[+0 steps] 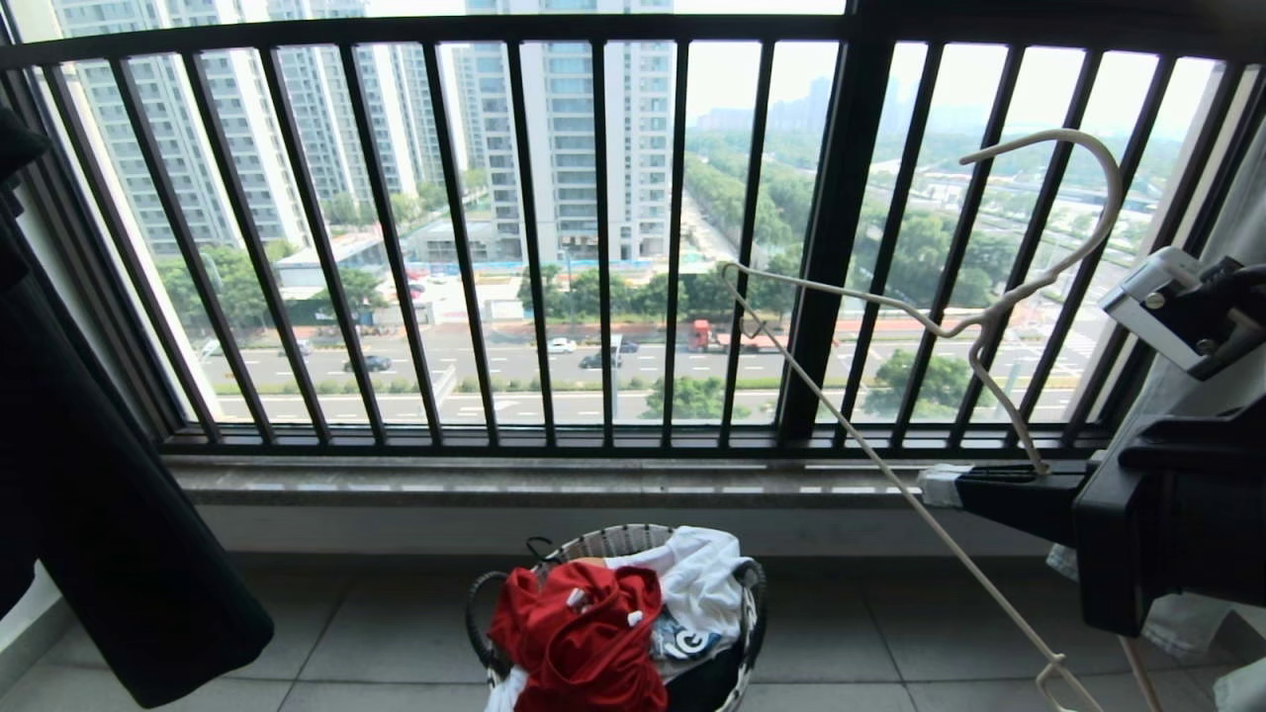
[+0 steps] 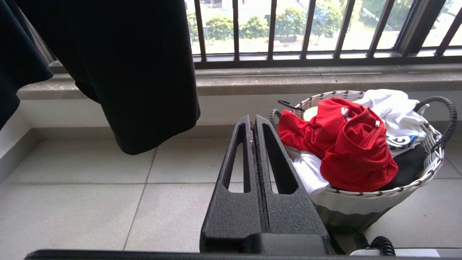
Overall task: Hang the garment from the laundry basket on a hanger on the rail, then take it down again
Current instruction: Pick up clothes from the basket
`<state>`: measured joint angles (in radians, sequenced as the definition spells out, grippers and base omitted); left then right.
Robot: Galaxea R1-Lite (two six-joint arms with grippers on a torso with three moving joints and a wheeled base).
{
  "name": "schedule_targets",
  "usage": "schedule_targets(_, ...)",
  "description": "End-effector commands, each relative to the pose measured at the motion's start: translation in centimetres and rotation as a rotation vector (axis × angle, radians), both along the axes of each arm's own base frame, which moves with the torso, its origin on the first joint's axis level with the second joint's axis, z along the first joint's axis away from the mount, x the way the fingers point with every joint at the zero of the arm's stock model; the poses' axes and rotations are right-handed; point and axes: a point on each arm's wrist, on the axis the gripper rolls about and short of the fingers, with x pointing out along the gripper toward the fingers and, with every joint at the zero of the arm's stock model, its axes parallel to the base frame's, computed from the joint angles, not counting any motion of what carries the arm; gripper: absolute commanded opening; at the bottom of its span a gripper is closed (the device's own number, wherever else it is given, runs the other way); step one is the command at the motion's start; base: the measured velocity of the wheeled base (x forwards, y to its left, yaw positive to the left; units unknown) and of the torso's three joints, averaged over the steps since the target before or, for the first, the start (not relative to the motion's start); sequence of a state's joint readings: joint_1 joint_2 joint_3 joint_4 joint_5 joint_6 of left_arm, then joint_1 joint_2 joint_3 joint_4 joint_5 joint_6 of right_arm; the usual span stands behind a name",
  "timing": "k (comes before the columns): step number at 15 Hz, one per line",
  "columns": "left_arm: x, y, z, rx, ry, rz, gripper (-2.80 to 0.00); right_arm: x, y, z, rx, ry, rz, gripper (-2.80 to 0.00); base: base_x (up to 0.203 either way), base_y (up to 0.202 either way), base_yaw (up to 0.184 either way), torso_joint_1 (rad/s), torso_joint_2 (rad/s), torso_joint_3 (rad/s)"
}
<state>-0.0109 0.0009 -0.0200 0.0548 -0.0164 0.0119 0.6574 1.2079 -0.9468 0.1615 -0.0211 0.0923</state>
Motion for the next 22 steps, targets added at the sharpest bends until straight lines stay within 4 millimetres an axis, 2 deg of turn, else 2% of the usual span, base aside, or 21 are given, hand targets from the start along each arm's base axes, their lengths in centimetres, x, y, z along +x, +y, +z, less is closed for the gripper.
schedule_targets(1,0.0,0.0,0.0,0.0,0.001,0.001,-2.8,0.0,-0.1,-0.1,-0.002,0.004,-0.004,-2.8,0.0,0.0,0.0,0.0,0.0,0.0)
schedule_targets(8,-0.1,0.0,0.3,0.002,-0.006,0.018,-2.8,0.2,0.1,-0.6,-0.016,0.018,-0.004,-2.8,0.0,0.0,0.0,0.0,0.0,0.0)
schedule_targets(9,-0.2,0.0,1.1,-0.002,-0.026,0.019,-2.8,0.2,0.1,-0.6,-0.019,0.019,-0.003,-2.8,0.0,0.0,0.0,0.0,0.0,0.0)
schedule_targets(11,-0.3,0.0,3.9,-0.004,-0.042,0.021,-2.8,0.2,0.1,-0.6,-0.018,0.018,-0.003,-2.8,0.0,0.0,0.0,0.0,0.0,0.0)
schedule_targets(13,0.8,0.0,7.2,0.0,-0.005,0.018,-2.8,0.2,0.1,-0.6,-0.019,0.019,-0.003,-2.8,0.0,0.0,0.0,0.0,0.0,0.0)
schedule_targets(15,3.0,0.0,10.9,0.013,0.054,0.015,-2.8,0.2,0.1,-0.7,-0.018,0.02,-0.005,-2.8,0.0,0.0,0.0,0.0,0.0,0.0)
schedule_targets(18,8.6,-0.2,15.6,0.052,0.159,-0.036,-2.8,0.4,0.2,-0.8,-0.024,0.028,-0.005,-2.8,0.0,0.0,0.0,0.0,0.0,0.0)
schedule_targets(20,13.2,-1.0,16.8,0.095,0.254,-0.138,-2.8,0.8,0.4,-1.1,-0.033,0.041,-0.007,-2.8,0.0,0.0,0.0,0.0,0.0,0.0)
schedule_targets(22,17.5,-3.1,17.1,0.134,0.331,-0.276,-2.8,1.3,0.6,-1.5,-0.043,0.057,-0.019,-2.8,0.0,0.0,0.0,0.0,0.0,0.0)
